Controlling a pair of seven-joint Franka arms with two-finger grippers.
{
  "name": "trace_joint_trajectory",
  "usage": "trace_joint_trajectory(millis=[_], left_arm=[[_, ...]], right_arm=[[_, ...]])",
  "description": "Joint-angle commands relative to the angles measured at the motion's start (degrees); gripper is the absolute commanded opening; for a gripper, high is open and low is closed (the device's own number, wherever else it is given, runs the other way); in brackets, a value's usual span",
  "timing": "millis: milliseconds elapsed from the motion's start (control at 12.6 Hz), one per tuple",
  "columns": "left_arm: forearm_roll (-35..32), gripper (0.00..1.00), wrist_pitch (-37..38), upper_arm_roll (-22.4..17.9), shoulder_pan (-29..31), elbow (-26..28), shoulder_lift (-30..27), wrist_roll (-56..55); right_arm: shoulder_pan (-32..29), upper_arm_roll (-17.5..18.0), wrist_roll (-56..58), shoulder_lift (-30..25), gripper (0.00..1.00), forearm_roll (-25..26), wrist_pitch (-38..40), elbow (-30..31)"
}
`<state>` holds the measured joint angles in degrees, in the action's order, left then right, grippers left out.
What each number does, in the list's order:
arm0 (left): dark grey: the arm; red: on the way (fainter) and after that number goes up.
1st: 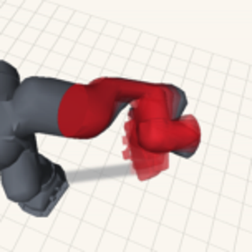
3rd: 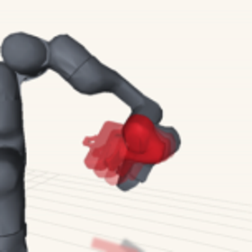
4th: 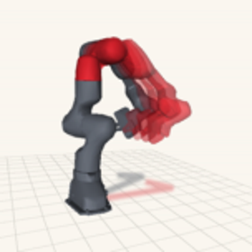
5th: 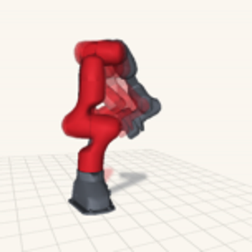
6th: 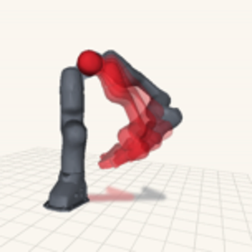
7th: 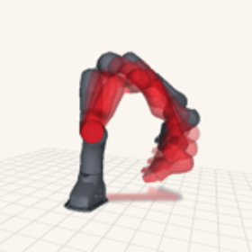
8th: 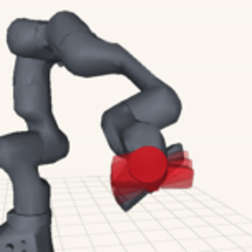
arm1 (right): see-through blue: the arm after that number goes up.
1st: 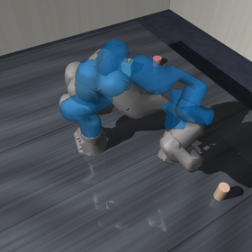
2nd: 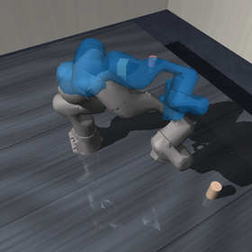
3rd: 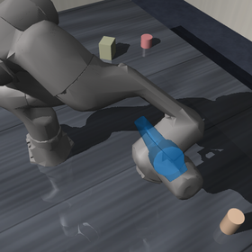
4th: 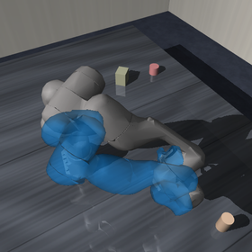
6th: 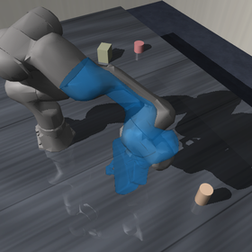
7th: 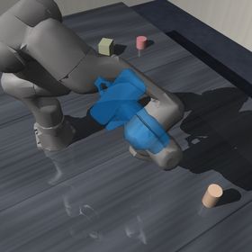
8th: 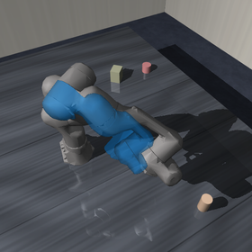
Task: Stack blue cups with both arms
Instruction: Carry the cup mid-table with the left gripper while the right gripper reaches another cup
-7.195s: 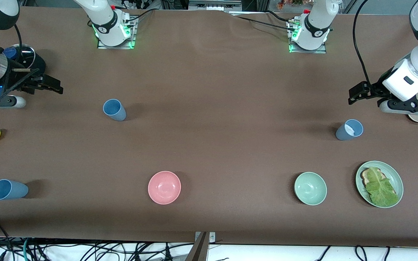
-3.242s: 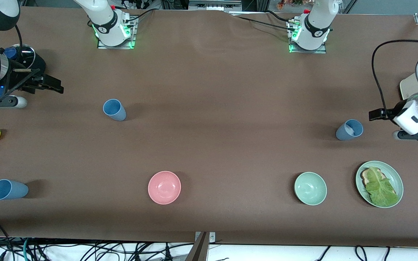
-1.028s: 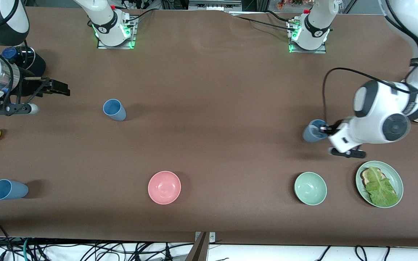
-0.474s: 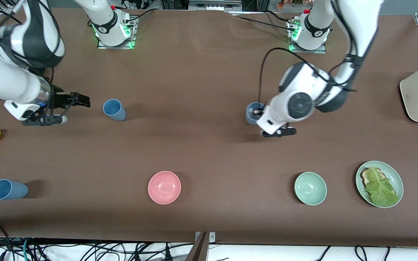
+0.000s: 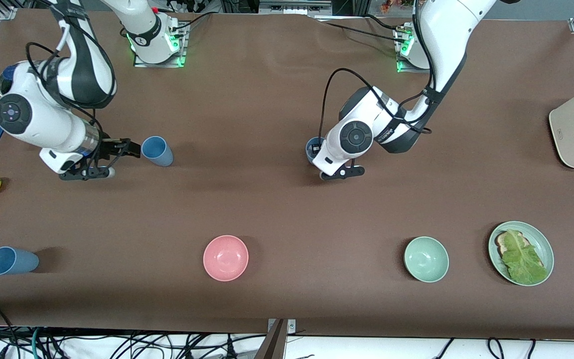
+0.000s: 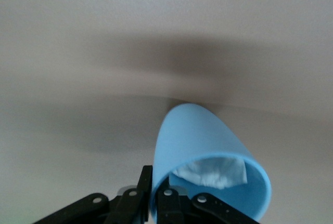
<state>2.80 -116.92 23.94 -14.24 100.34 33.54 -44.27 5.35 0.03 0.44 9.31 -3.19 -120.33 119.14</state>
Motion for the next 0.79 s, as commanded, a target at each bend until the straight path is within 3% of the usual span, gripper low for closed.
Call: trace_joint_trajectory(millis=[0,316,553,712], left_arm=[[1.07,0.97,0.11,-0.65,-0.26,-0.5,-0.58,-0.12],[0.89,1.0,5.54,-1.08,1.49,-1.81,-6.27,0.41],[0.8,1.0,11.34,-1.09,7.19,-4.27,-11.99,3.9],[0.81,1.0,15.04,-1.09,12.37,-5.24,-15.94,11.96]], right_arm=[[0.71,0.15,-0.18,0.88,0.96,0.73,-6.74,4.42],[0.71,0.15,-0.18,0.88,0.96,0.73,-10.53,8.47],[0.72,0.15,-0.18,0.97,0.95,0.73,-11.24,9.88],[0.71,0.23,-0.26,0.88,0.88,0.73,-12.56,11.2]])
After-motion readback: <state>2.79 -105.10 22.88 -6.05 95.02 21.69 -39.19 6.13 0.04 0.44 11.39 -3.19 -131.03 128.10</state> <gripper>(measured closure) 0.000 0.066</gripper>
